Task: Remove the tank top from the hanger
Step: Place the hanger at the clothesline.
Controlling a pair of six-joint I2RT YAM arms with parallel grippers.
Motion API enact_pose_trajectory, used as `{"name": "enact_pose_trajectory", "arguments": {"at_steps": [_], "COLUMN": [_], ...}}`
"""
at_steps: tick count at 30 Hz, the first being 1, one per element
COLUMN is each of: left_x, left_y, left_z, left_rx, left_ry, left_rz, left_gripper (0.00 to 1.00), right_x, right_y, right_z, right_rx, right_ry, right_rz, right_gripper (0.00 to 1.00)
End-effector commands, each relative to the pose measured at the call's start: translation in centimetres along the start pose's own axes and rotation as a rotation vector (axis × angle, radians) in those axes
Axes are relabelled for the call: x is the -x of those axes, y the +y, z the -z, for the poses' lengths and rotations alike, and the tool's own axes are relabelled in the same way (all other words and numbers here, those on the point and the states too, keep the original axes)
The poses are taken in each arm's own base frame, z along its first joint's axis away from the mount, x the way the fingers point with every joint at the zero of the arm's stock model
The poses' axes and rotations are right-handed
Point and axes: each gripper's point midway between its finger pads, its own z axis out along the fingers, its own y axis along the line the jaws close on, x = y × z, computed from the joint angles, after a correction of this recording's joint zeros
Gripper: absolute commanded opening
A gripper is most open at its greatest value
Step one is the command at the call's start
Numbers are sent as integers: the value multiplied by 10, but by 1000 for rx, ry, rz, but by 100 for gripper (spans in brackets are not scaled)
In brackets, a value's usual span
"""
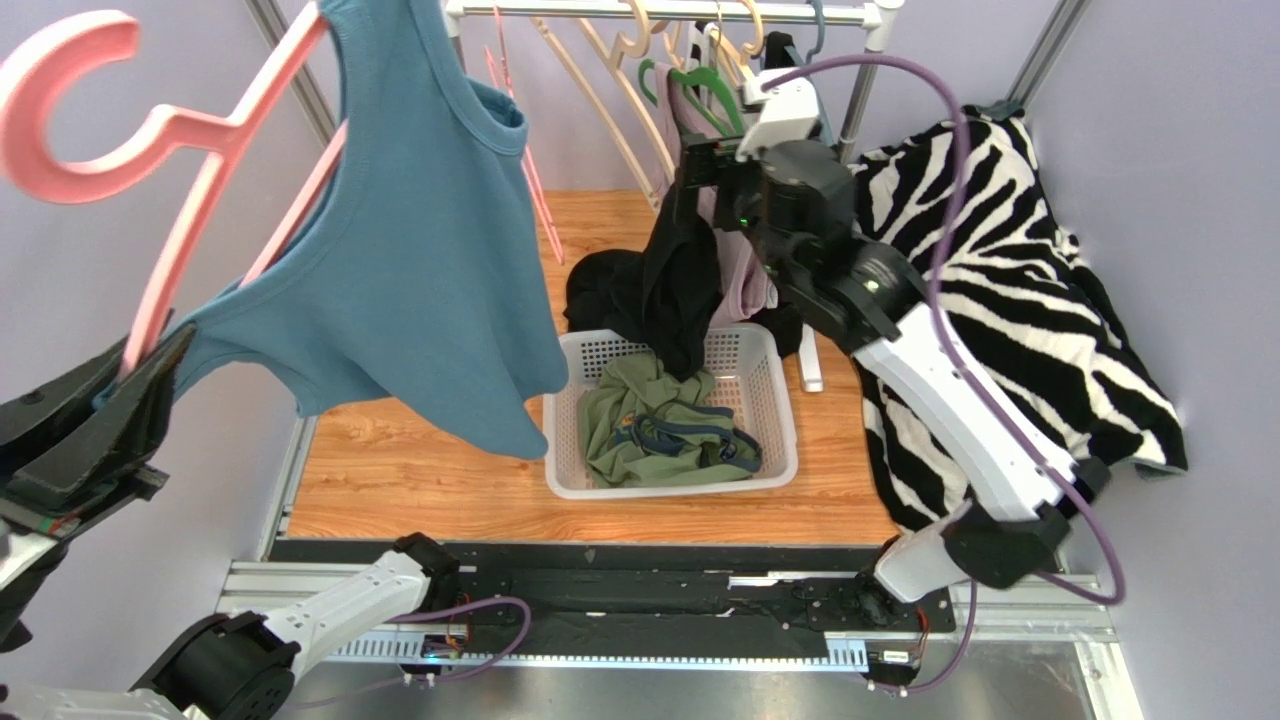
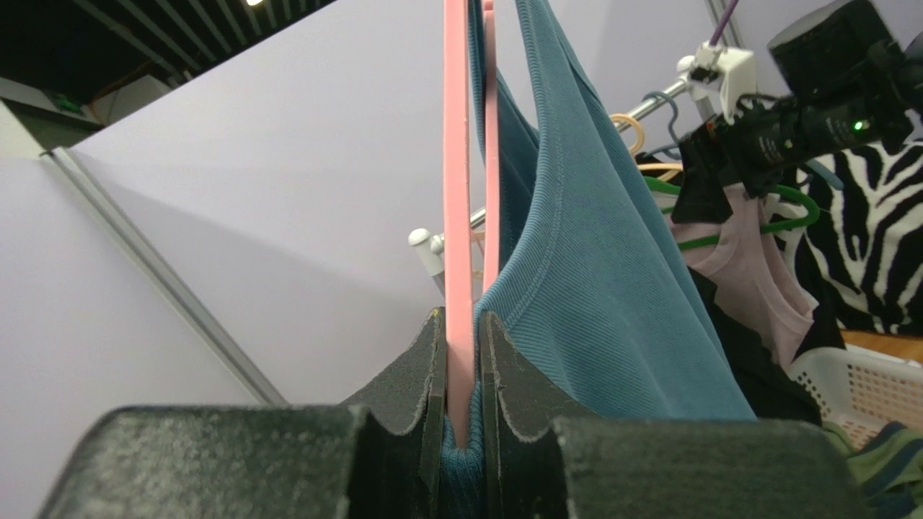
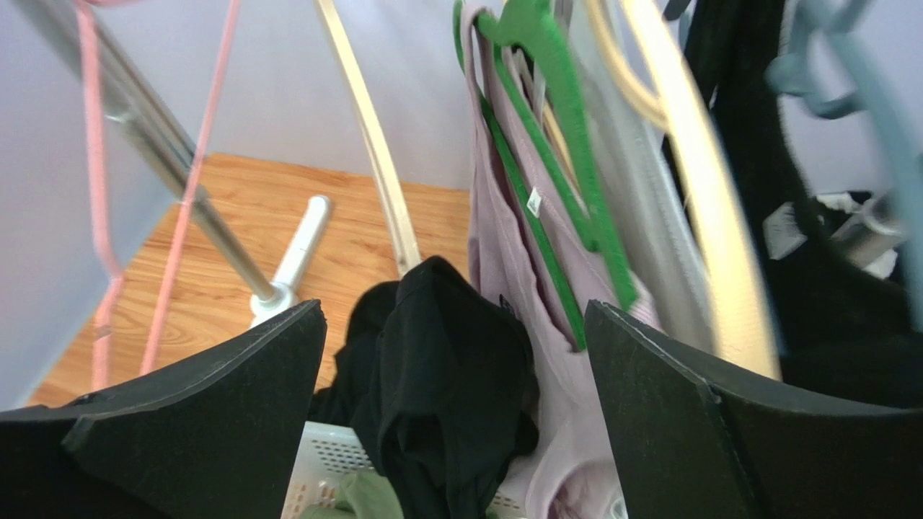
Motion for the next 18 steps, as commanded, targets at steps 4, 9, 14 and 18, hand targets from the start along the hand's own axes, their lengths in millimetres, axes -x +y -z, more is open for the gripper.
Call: {"name": "enact_pose_trajectory", "arguments": {"at_steps": [4,9,14,18], "left_x": [-8,-8,-30,-34], "left_y": [-22,-35,-77,-100], "left_z": [-40,-48,-49,-52], "left_rx": [-89,-152,-348,-471], "left_ry": [0,-10,72,62], "left_rz": [97,140,187,188], "left_gripper": [0,0,0,0], "right_x": [1,-62,-118,-82], "right_y": [12,23,7,-10], "right_z": [68,103,120,144], "right_rx": [262,426,394,371], "right_ry": [-45,47,115,-8], "right_rz": [-14,89,55,-10], "right_gripper": [93,77,75,89]}}
